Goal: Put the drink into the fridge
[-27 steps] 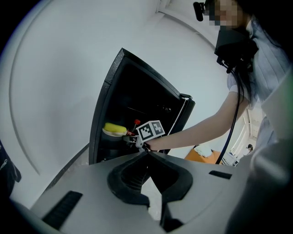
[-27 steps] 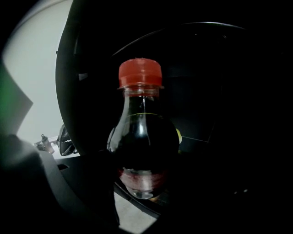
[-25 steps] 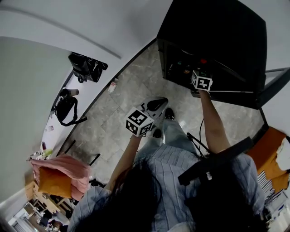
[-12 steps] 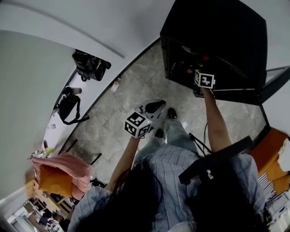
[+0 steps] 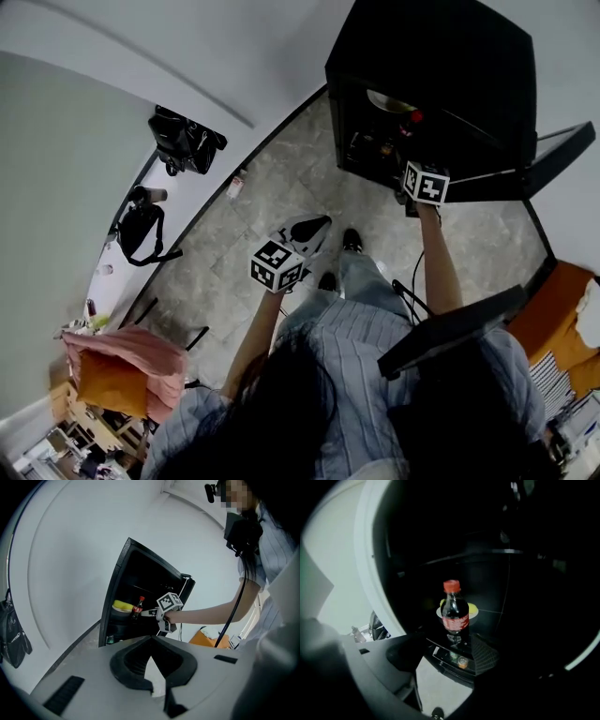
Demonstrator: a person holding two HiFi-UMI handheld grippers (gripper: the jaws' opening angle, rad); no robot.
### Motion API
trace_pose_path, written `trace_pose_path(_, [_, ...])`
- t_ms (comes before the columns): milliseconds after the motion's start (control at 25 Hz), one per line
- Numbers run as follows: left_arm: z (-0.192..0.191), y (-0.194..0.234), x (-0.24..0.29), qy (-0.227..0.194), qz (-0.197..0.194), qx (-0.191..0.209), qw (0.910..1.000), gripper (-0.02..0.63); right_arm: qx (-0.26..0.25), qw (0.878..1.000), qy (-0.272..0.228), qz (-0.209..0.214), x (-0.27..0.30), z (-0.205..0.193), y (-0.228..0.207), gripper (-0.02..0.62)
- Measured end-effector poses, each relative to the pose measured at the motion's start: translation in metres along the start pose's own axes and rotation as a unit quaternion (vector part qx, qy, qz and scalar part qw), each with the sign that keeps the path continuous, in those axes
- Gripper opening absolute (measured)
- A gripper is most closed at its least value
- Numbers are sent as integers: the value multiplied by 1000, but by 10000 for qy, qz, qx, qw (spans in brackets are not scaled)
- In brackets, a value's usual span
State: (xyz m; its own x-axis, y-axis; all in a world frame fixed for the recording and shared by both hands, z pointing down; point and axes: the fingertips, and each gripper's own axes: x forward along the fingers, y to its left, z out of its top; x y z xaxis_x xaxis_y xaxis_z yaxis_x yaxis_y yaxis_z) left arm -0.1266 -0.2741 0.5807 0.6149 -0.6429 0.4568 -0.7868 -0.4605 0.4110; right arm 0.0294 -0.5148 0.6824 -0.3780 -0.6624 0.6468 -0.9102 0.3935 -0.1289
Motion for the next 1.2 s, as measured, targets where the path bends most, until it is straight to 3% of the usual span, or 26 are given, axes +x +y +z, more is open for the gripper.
trace_pose_path(120, [1,-10,-5,-91,-62,64,9999,8,-101,9990,-330,287,-32,4,17,306])
trace_pose_path(320, [0,-26,-16,-198,-176,177,9995,8,191,9946,-577,839,-84,-1,51,305])
trace_pose_path(720, [-3,-55,-40,-450,-373,335,9977,8,186,9817,-1076,1562,-182,4,128,305])
trace_pose_path(920, [0,-75,-55,-598,-493,535,9956,8,16,9772,-1315,1665,-219,0,157,301])
trace_pose_path(1200, [-25,-102,-99,-731,-519,592,9942,8,17,9725,-1544,1743,-272,-24,203,205])
